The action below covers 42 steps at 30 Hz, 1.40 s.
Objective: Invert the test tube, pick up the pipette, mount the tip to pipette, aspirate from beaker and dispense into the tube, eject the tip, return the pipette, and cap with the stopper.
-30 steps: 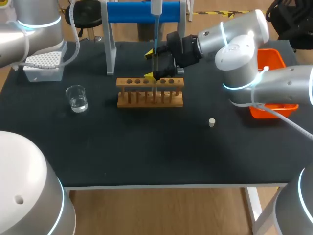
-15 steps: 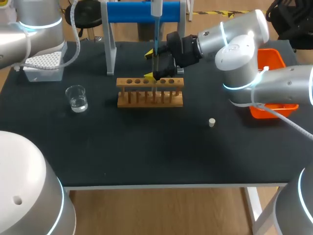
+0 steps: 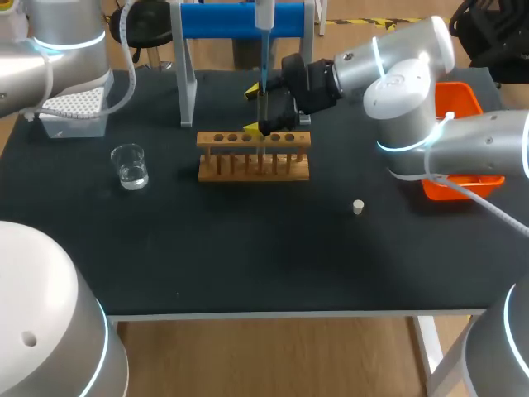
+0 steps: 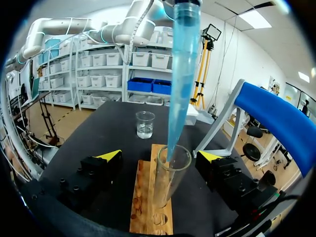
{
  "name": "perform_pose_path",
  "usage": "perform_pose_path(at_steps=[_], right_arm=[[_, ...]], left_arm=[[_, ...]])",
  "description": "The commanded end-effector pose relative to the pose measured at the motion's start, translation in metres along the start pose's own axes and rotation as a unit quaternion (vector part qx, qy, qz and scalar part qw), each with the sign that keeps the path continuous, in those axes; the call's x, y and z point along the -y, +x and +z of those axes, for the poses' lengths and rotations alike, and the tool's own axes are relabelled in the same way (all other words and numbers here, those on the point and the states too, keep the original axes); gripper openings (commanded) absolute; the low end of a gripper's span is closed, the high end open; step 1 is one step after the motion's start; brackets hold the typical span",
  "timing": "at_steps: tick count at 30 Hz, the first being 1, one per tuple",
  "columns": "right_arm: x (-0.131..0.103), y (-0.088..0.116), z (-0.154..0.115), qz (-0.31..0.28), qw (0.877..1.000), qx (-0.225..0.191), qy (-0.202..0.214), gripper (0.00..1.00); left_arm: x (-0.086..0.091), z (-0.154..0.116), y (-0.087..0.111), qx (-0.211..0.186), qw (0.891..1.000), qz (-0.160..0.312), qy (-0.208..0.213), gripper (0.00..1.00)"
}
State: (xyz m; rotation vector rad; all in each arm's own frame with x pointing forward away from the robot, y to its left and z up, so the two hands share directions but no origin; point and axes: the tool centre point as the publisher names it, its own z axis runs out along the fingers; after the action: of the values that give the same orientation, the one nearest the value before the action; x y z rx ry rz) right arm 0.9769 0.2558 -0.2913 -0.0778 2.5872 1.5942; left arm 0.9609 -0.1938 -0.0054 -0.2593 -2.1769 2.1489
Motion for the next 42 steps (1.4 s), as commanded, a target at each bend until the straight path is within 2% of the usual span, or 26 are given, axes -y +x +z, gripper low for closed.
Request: perform_pose_path(at_steps=[1,42], right_arm=[[0.0,-0.001,-0.001,0.0,1.0,-0.003,0.001,1.0],[0.0,-0.001,-0.001,0.0,1.0,-0.003,0.001,1.0]], left_arm=[[-0.002,-0.001,-0.003,-0.004,1.0,-0.001,0.002,0.0],[-0.016,-0.002,-0.007,-0.006,1.0,-0.014,0.005,0.0]])
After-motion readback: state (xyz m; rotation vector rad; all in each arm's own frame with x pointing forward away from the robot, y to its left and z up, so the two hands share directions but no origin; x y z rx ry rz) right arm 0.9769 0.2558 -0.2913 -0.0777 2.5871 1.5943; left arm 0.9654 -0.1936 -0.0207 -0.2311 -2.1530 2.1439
